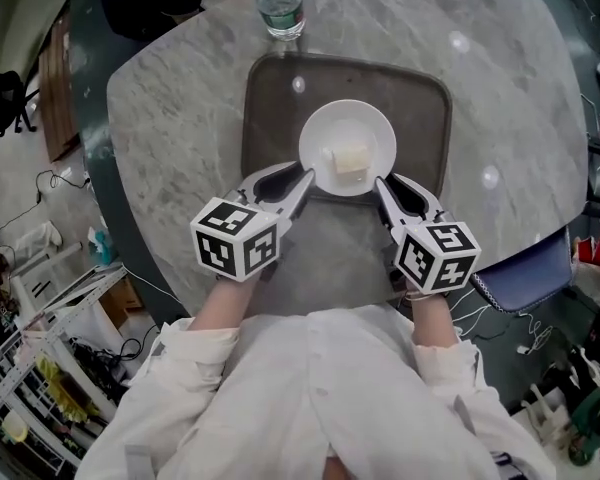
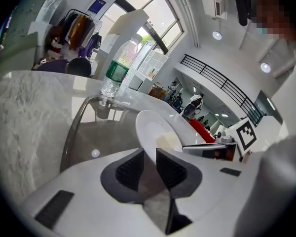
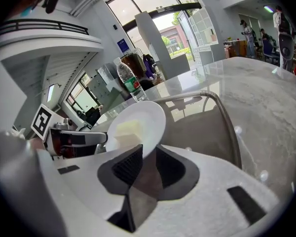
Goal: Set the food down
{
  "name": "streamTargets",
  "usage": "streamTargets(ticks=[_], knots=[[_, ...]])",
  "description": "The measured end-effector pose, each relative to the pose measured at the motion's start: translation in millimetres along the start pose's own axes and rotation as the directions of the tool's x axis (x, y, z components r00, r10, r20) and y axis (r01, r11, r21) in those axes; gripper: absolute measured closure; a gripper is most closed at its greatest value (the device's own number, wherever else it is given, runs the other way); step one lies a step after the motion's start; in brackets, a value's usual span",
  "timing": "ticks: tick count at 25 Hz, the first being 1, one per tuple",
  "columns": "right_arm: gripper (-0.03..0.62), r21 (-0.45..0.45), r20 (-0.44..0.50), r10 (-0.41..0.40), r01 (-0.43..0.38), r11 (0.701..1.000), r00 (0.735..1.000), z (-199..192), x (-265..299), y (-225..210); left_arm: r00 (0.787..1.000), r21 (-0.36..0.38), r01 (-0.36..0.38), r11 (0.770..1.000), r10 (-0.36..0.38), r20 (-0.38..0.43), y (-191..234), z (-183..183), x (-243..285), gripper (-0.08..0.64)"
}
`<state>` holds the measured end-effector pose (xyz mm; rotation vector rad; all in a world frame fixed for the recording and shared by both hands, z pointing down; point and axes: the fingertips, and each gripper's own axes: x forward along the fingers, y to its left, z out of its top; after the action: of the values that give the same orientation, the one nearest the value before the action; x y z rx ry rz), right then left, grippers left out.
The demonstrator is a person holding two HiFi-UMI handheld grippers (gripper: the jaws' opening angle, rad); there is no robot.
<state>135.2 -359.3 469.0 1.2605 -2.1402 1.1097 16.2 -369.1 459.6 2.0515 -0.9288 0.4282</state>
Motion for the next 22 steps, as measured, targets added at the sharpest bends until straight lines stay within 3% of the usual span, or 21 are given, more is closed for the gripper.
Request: streamTargets(ticks=[22], knots=[[0.518,-0.021,-0.067,-0.021,0.019,1.0,0.998,10,29,-26,0.997,-0.045,-0.04,0.998,0.037,-0.062,22,8,38,0.476]])
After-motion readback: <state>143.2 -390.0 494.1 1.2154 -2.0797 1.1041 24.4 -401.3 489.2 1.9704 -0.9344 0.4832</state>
